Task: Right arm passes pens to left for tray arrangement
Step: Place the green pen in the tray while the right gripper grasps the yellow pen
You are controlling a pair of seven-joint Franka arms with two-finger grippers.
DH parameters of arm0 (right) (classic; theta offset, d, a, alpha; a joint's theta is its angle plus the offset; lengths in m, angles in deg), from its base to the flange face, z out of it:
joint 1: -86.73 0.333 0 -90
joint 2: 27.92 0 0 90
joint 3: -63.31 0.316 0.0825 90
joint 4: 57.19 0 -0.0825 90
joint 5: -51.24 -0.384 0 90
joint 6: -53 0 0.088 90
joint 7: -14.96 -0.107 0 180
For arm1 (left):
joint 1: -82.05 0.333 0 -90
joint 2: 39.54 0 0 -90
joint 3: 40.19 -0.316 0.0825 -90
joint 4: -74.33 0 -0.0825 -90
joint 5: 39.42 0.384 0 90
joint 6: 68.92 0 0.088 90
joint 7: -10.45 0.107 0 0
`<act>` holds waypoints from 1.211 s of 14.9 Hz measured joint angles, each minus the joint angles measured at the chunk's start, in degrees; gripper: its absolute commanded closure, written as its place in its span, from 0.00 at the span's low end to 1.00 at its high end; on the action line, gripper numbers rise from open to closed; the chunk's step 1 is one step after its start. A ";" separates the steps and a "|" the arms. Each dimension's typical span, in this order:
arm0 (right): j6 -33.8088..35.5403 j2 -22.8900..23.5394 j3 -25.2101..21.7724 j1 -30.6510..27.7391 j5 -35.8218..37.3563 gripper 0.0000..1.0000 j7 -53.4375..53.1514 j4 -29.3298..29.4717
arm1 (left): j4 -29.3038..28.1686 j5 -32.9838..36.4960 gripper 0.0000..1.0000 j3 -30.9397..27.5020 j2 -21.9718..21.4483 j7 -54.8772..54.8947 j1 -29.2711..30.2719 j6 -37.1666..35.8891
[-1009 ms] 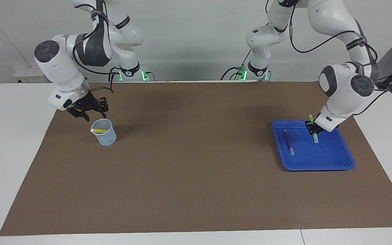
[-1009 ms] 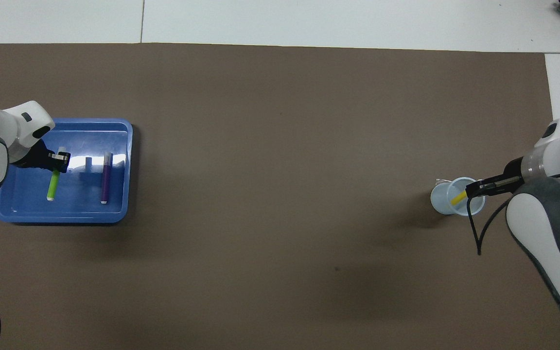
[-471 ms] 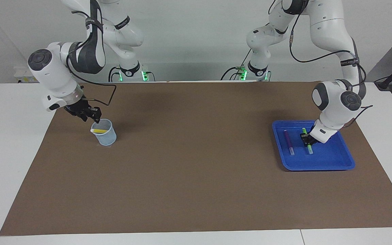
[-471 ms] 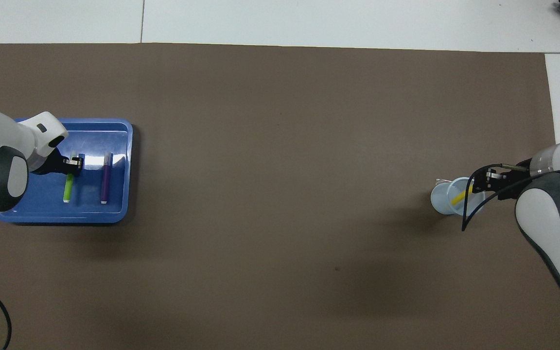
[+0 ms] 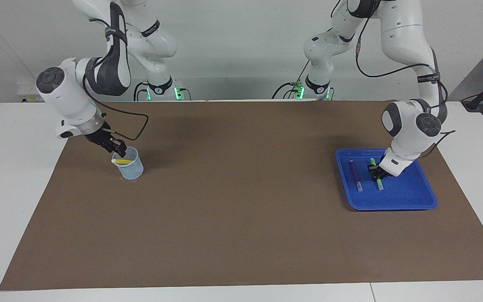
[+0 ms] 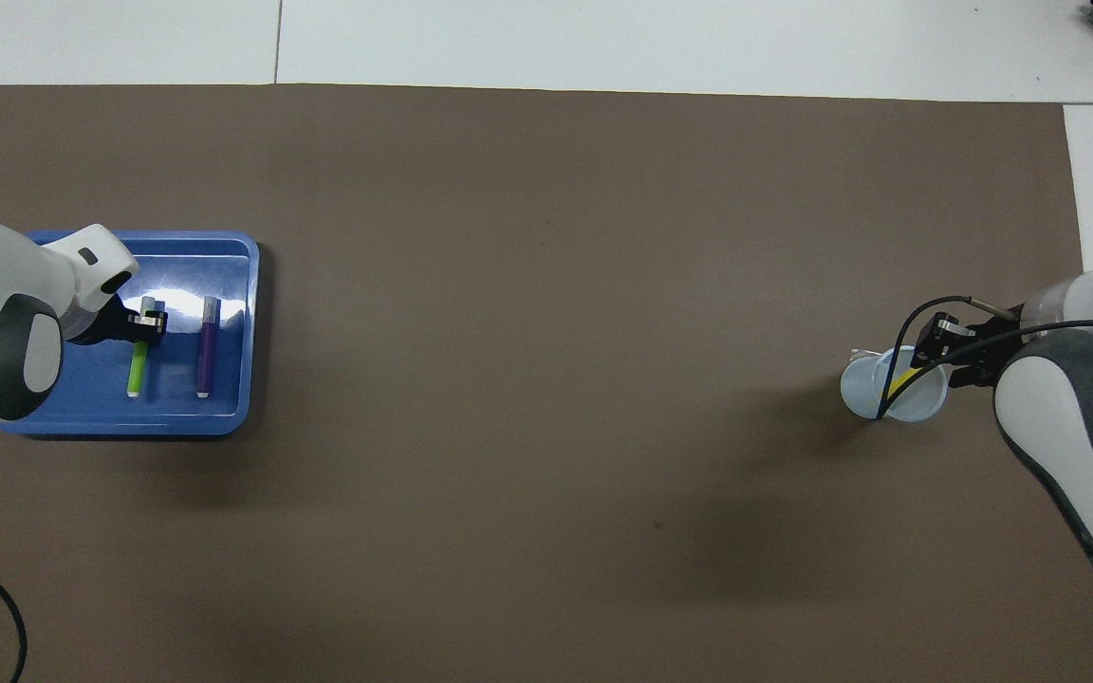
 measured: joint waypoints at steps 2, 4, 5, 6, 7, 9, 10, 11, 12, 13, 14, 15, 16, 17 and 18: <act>-0.15 0.34 -0.09 -0.57 -0.05 0.53 -0.03 0.19 | -0.36 0.15 0.21 -0.29 0.14 0.00 0.03 0.78; -0.53 0.55 -0.07 -0.74 -0.12 0.54 -0.50 0.21 | -0.54 0.15 0.19 -0.36 0.22 -0.01 0.04 1.17; -0.72 0.67 0.02 -0.73 -0.12 0.56 -1.00 0.21 | -0.55 0.15 0.17 -0.35 0.25 -0.01 0.04 1.20; -0.84 0.76 0.11 -0.69 -0.12 0.56 -1.26 0.21 | -0.55 0.15 0.15 -0.35 0.27 -0.01 0.04 1.21; -1.02 0.82 0.17 -0.63 -0.14 0.56 -1.38 0.21 | -0.55 0.15 0.13 -0.34 0.27 -0.01 0.04 1.22; -1.80 1.13 0.34 -0.61 -0.16 0.56 -1.59 0.21 | -0.54 0.15 0.12 -0.31 0.27 -0.01 0.04 1.25; -2.05 1.35 0.36 -0.60 -0.17 0.57 -1.60 0.21 | -0.51 0.15 0.10 -0.30 0.28 -0.02 0.04 1.26; -2.12 1.54 0.36 -0.60 -0.17 0.62 -1.60 0.21 | -0.44 0.15 0.07 -0.28 0.28 -0.02 0.04 1.27; -2.16 1.64 0.36 -0.60 -0.17 0.64 -1.60 0.21 | -0.29 0.15 0.05 -0.27 0.28 -0.02 0.04 1.27; -2.16 1.67 0.37 -0.60 -0.17 0.64 -1.60 0.21 | -0.04 0.15 0.00 -0.25 0.28 -0.03 0.04 1.27; -2.16 1.68 0.37 -0.60 -0.17 0.67 -1.60 0.21 | 0.38 0.15 0.00 -0.24 0.31 -0.03 0.04 1.15; -2.16 1.71 0.37 -0.60 -0.17 0.72 -1.60 0.21 | 1.08 0.15 0.00 -0.20 0.38 -0.08 0.03 0.74; -2.16 1.75 0.37 -0.60 -0.18 0.79 -1.61 0.20 | 2.39 0.03 0.00 -0.11 0.49 -0.19 0.03 -0.62; -2.16 1.80 0.37 -0.60 -0.18 0.86 -1.61 0.20 | 4.12 -0.38 0.00 0.02 0.61 -0.31 -0.01 -2.72; -2.16 1.84 0.37 -0.60 -0.18 0.96 -1.61 0.20 | 6.01 -1.28 0.00 0.16 0.69 -0.39 -0.06 -5.03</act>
